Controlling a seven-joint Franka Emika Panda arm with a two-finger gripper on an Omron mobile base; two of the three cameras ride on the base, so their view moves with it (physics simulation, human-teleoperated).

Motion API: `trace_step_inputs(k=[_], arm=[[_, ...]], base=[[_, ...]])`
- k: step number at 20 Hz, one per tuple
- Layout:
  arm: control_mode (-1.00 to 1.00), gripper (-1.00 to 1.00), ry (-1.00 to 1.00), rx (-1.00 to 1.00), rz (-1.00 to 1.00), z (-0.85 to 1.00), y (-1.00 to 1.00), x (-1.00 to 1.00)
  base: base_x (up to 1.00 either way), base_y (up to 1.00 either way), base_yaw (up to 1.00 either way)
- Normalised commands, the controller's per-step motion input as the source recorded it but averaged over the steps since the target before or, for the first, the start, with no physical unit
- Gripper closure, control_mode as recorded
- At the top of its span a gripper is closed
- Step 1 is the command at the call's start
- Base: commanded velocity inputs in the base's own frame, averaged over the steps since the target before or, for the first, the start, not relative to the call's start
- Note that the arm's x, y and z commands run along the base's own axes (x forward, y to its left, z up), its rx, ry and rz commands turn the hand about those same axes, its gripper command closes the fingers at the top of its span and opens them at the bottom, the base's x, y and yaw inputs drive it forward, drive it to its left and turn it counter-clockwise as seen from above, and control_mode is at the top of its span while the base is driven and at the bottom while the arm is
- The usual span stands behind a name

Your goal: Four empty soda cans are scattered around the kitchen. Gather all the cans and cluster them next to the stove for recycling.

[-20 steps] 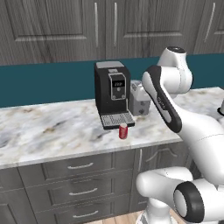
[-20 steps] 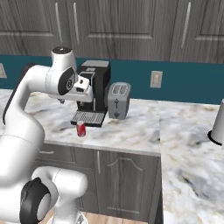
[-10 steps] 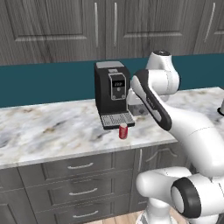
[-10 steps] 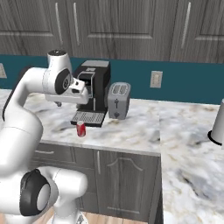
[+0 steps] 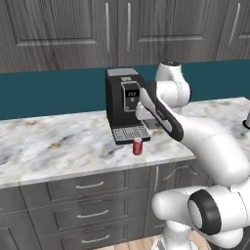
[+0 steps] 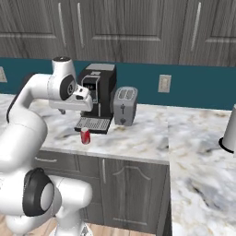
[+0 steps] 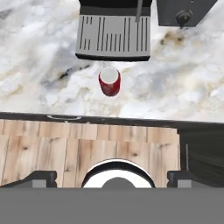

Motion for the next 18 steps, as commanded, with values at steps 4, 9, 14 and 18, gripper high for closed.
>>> trace_step_inputs(k=[4,9,14,18], arm=[[-1.0,-1.0,0.0,0.0,0.0,-0.23,0.09,0.14],[-1.0,-1.0,-0.01,0.0,0.0,-0.23,0.05,0.12],[-1.0,-1.0,-0.02,0.0,0.0,-0.25,0.02,0.1],[-1.0,-1.0,-0.04,-0.01,0.0,-0.26,0.01,0.08]], base=[[0.0,0.0,0.0],[0.0,0.0,0.0],[0.0,0.0,0.0],[0.0,0.0,0.0]])
